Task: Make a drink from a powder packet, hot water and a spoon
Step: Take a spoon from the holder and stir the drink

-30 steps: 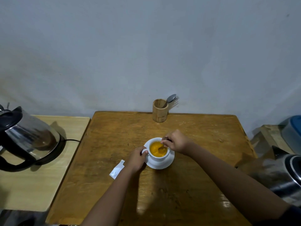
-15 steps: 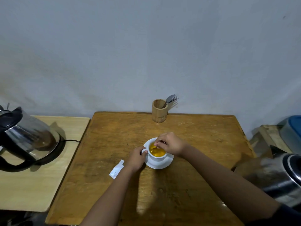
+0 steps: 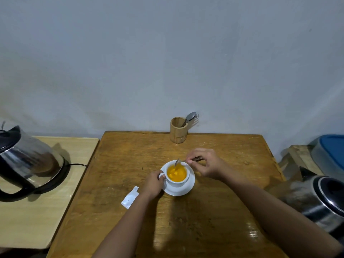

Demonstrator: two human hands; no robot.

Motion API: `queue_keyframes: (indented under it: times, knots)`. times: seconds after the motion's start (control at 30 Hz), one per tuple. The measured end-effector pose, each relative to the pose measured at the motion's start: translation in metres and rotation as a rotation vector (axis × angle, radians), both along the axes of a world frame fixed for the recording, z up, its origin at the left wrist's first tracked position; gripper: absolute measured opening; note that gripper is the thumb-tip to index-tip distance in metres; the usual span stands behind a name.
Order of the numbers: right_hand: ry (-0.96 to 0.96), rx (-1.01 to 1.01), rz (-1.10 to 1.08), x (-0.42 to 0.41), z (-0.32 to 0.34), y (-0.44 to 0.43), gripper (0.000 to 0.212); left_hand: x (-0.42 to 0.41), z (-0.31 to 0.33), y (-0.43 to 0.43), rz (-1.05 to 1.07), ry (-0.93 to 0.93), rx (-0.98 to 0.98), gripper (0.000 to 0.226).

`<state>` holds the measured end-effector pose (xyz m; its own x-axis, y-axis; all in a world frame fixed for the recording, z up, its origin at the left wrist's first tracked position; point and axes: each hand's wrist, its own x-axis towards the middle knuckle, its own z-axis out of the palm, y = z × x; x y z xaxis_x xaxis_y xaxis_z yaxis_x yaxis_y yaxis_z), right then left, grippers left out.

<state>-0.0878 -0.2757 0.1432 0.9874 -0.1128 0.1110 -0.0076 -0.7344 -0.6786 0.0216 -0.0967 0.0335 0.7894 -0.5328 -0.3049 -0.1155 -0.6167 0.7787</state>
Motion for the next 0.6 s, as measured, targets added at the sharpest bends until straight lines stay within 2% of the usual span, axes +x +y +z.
queue_keyframes:
  times: [0.17, 0.33, 0.47, 0.53, 0.6]
  knots:
    - [-0.071, 0.022, -0.026, -0.006, 0.005, -0.008, 0.01, 0.0, 0.0, 0.0, 0.006, 0.014, 0.013, 0.026]
    - [-0.005, 0.013, 0.021, -0.008, 0.002, -0.005, 0.01, 0.0, 0.0, 0.001, 0.017, 0.022, 0.006, 0.028]
    - [-0.039, 0.064, -0.085, -0.007, -0.003, -0.005, 0.011, -0.001, -0.001, 0.003, 0.008, 0.027, -0.002, 0.024]
    - [-0.085, 0.148, -0.185, -0.005, -0.007, -0.005, 0.01, -0.001, -0.001, 0.002, 0.003, 0.032, -0.007, 0.023]
    - [-0.107, 0.378, -0.331, -0.005, -0.009, -0.005, 0.013, -0.001, -0.002, 0.002, 0.001, 0.031, -0.01, 0.024]
